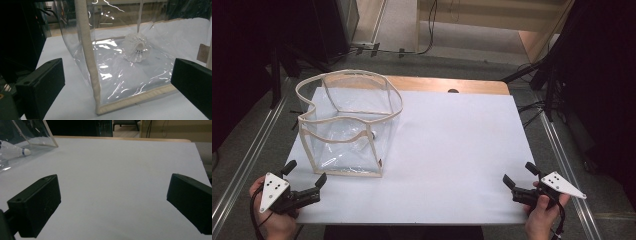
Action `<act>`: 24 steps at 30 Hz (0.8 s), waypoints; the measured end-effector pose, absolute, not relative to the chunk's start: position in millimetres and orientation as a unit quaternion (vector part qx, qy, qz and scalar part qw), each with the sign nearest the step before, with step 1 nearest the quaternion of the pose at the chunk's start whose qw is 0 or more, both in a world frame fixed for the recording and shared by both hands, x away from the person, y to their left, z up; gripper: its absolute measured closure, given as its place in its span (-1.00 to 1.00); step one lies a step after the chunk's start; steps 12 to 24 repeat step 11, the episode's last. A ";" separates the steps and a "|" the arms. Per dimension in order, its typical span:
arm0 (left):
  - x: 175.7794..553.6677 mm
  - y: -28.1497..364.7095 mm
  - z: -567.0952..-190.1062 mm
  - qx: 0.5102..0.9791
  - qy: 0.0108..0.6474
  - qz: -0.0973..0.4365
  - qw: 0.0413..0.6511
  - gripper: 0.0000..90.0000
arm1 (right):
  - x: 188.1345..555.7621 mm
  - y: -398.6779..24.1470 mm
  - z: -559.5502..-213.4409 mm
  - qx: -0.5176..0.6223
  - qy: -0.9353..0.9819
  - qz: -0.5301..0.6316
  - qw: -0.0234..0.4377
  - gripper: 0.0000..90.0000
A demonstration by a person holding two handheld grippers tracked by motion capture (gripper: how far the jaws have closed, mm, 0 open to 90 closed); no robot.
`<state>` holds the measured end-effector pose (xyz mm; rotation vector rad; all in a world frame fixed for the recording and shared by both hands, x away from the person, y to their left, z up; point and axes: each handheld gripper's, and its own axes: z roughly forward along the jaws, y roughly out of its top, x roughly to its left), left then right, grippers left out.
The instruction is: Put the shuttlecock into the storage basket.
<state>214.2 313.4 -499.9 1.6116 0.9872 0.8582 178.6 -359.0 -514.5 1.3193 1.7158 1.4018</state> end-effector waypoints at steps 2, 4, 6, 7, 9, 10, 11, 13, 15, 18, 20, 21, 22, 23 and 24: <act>214.1 313.6 -499.9 0.668 0.410 0.356 0.509 -1.00 | 178.7 -361.5 -515.3 0.491 0.634 0.530 0.276 -1.00; 214.0 313.8 -499.8 0.669 0.410 0.356 0.509 -1.00 | 177.9 -364.4 -515.5 0.495 0.627 0.535 0.275 -1.00; 214.2 313.6 -499.8 0.669 0.410 0.356 0.508 -1.00 | 177.5 -365.0 -515.6 0.497 0.626 0.535 0.275 -1.00; 214.4 313.5 -499.8 0.669 0.410 0.356 0.508 -1.00 | 177.4 -364.3 -515.8 0.498 0.626 0.535 0.273 -1.00; 214.5 313.2 -499.8 0.670 0.409 0.356 0.507 -1.00 | 177.6 -364.2 -515.9 0.497 0.626 0.535 0.273 -1.00; 214.4 313.2 -499.8 0.670 0.409 0.357 0.507 -1.00 | 177.9 -364.6 -516.2 0.498 0.626 0.535 0.273 -1.00; 214.4 313.2 -499.7 0.669 0.409 0.356 0.508 -1.00 | 177.9 -364.6 -516.2 0.498 0.626 0.535 0.273 -1.00; 214.4 313.2 -499.7 0.669 0.409 0.356 0.508 -1.00 | 177.9 -364.6 -516.2 0.498 0.626 0.535 0.273 -1.00; 214.4 313.2 -499.7 0.669 0.409 0.356 0.508 -1.00 | 177.9 -364.6 -516.2 0.498 0.626 0.535 0.273 -1.00; 214.4 313.2 -499.7 0.669 0.409 0.356 0.508 -1.00 | 177.9 -364.6 -516.2 0.498 0.626 0.535 0.273 -1.00; 214.4 313.2 -499.7 0.669 0.409 0.356 0.508 -1.00 | 177.9 -364.6 -516.2 0.498 0.626 0.535 0.273 -1.00; 214.4 313.2 -499.7 0.669 0.409 0.356 0.508 -1.00 | 177.9 -364.6 -516.2 0.498 0.626 0.535 0.273 -1.00; 214.4 313.2 -499.7 0.669 0.409 0.356 0.508 -1.00 | 177.9 -364.6 -516.2 0.498 0.626 0.535 0.273 -1.00; 214.4 313.2 -499.7 0.669 0.409 0.356 0.508 -1.00 | 177.9 -364.6 -516.2 0.498 0.626 0.535 0.273 -1.00; 214.4 313.2 -499.7 0.669 0.409 0.356 0.508 -1.00 | 177.9 -364.6 -516.2 0.498 0.626 0.535 0.273 -1.00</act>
